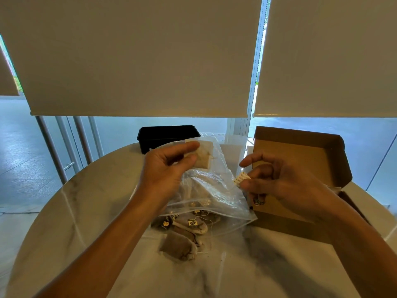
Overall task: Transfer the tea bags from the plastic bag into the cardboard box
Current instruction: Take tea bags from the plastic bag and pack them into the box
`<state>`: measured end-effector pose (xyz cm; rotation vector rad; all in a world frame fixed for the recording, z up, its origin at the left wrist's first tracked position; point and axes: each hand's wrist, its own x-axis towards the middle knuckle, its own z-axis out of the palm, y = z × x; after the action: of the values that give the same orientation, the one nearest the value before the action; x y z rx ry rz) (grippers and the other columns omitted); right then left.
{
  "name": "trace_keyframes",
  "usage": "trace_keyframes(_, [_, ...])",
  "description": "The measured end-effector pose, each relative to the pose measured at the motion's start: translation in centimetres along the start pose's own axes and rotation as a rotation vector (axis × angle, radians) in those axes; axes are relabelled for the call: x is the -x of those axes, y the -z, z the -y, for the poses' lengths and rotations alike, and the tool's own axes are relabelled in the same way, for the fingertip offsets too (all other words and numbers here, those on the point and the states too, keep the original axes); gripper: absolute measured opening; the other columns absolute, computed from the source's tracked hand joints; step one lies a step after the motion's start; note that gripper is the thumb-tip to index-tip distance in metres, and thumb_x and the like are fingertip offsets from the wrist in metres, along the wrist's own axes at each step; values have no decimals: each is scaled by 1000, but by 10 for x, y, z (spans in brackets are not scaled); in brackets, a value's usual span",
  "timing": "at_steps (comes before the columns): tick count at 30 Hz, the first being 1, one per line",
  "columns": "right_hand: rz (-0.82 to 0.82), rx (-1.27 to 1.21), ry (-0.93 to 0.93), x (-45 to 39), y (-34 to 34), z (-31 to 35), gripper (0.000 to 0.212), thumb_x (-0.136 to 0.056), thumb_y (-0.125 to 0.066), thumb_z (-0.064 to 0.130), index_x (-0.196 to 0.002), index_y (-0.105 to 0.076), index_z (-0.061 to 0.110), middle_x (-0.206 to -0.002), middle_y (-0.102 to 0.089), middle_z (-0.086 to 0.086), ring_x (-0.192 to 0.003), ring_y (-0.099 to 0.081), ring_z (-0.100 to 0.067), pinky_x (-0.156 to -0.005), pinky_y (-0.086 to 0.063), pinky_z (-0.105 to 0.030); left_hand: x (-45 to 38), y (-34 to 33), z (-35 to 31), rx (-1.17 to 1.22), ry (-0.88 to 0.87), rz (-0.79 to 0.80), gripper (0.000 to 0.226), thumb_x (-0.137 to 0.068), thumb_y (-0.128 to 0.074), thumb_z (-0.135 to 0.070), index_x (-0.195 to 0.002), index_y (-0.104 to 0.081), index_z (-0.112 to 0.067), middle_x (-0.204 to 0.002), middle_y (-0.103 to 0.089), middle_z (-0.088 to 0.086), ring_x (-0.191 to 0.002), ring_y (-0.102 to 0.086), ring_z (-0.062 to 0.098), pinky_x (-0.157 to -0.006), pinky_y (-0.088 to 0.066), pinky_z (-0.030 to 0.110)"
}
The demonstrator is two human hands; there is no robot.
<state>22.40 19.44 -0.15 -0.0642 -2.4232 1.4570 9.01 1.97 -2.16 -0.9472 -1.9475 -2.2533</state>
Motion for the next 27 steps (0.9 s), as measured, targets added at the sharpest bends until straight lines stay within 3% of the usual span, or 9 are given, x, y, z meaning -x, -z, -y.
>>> trace_keyframes(3, [-70, -80, 25, 1, -4, 2, 24, -71, -62, 30, -92, -67, 18, -79, -74, 1, -73, -69, -15, -64, -57, -26, 7, -8, 2, -64, -18, 11, 25, -76, -74, -8, -89, -72, -30, -86, -71, -20, -86, -66, -4, -71, -52, 11])
trace_keyframes(6, [-145, -82, 38, 0, -7, 2, 15, -76, -61, 27, -84, -72, 22, -78, -73, 6, -71, -67, -9, -58, -53, -18, 12, -14, 5, -59, -22, 26, 24, -71, -78, -8, -87, -73, -25, -83, -74, -11, -79, -69, 3, -66, -52, 13])
trace_keyframes(13, [-203, -81, 3, -6, -13, -2, 8, -80, -67, 16, -78, -72, 22, -78, -74, 7, -71, -67, -6, -58, -51, -15, 22, -25, 11, -102, 8, 122, 20, -66, -82, -11, -80, -71, -20, -81, -75, -4, -75, -72, 14, -70, -59, 32])
trace_keyframes(19, [-240, -39, -21, -7, -14, -2, 5, -81, -68, 14, -81, -70, 18, -73, -73, 5, -65, -68, -6, -55, -53, -16, 24, -29, 15, -94, -2, 189, 20, -65, -83, -11, -70, -69, -25, -75, -73, 0, -71, -72, 18, -71, -58, 33])
trace_keyframes(24, [-216, 192, -57, -4, 3, -6, 16, -83, -68, 19, -96, -69, 28, -81, -71, 16, -77, -68, -2, -61, -53, -14, 17, -17, 26, -392, -123, 310, 16, -68, -83, -32, -78, -71, -35, -86, -70, -12, -83, -67, 13, -77, -58, 38])
trace_keyframes(27, [-246, 429, -76, 0, 24, -8, 16, -84, -68, 16, -90, -71, 31, -86, -62, 23, -82, -63, -2, -67, -49, -13, 13, -9, 28, -614, -191, 388, 25, -63, -78, -49, -86, -67, -44, -92, -65, -21, -90, -59, 3, -79, -54, 31])
